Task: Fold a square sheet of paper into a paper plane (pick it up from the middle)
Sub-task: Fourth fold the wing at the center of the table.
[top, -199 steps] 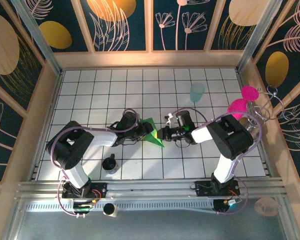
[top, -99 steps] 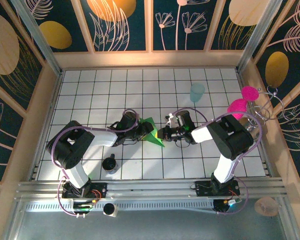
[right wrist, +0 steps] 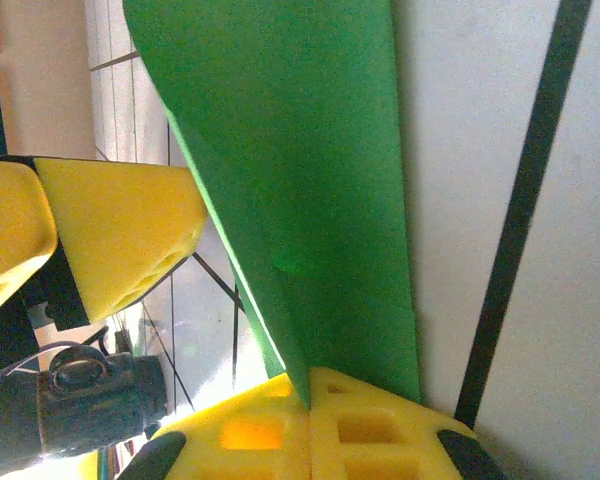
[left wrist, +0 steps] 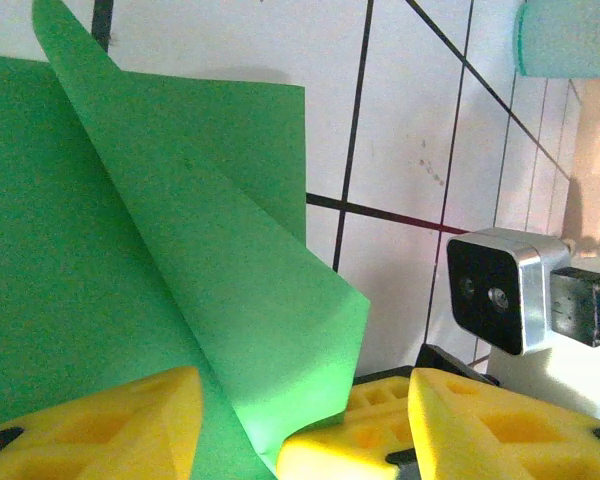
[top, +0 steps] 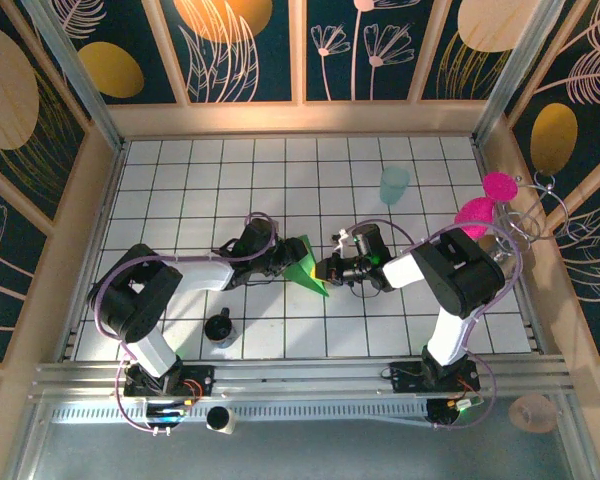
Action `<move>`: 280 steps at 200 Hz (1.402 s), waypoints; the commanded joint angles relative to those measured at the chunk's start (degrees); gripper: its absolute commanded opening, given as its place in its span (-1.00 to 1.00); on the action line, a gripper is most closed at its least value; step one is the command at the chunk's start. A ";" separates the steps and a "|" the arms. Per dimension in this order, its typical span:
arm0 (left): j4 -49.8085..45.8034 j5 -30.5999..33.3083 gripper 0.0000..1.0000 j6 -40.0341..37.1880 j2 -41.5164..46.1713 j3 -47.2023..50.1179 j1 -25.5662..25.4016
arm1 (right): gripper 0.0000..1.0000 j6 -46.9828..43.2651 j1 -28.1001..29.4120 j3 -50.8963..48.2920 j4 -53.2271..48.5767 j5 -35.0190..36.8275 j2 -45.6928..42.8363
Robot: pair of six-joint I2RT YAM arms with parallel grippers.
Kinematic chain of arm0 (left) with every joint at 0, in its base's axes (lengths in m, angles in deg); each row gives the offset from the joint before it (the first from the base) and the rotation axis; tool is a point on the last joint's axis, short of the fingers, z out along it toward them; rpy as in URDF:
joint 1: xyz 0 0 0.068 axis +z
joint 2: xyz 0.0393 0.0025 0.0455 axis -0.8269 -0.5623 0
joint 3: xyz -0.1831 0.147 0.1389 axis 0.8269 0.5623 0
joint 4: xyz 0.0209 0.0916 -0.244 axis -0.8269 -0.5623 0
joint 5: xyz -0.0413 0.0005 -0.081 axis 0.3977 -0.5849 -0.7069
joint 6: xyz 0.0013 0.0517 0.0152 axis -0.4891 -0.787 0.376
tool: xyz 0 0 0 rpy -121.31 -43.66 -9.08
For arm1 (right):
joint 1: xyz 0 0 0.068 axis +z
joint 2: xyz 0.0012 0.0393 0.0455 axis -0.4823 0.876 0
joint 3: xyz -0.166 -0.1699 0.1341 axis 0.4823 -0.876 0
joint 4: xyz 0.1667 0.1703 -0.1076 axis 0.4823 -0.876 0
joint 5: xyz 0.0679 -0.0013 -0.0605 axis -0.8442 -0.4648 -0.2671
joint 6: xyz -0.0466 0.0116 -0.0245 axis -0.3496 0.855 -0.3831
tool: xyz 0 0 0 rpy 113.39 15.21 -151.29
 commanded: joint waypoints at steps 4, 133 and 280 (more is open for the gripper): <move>-4.53 1.14 0.15 -2.15 -0.79 -2.19 -0.10 | -0.85 0.42 0.13 -0.63 1.61 -1.00 0.88; -16.48 5.71 0.17 -4.35 -7.24 -8.33 -0.22 | -0.71 -0.53 -0.24 -0.56 -0.22 -0.72 -0.12; -25.61 10.04 0.18 -6.14 -12.74 -10.86 -1.06 | -0.35 -7.98 2.46 -0.50 -17.49 10.35 -11.82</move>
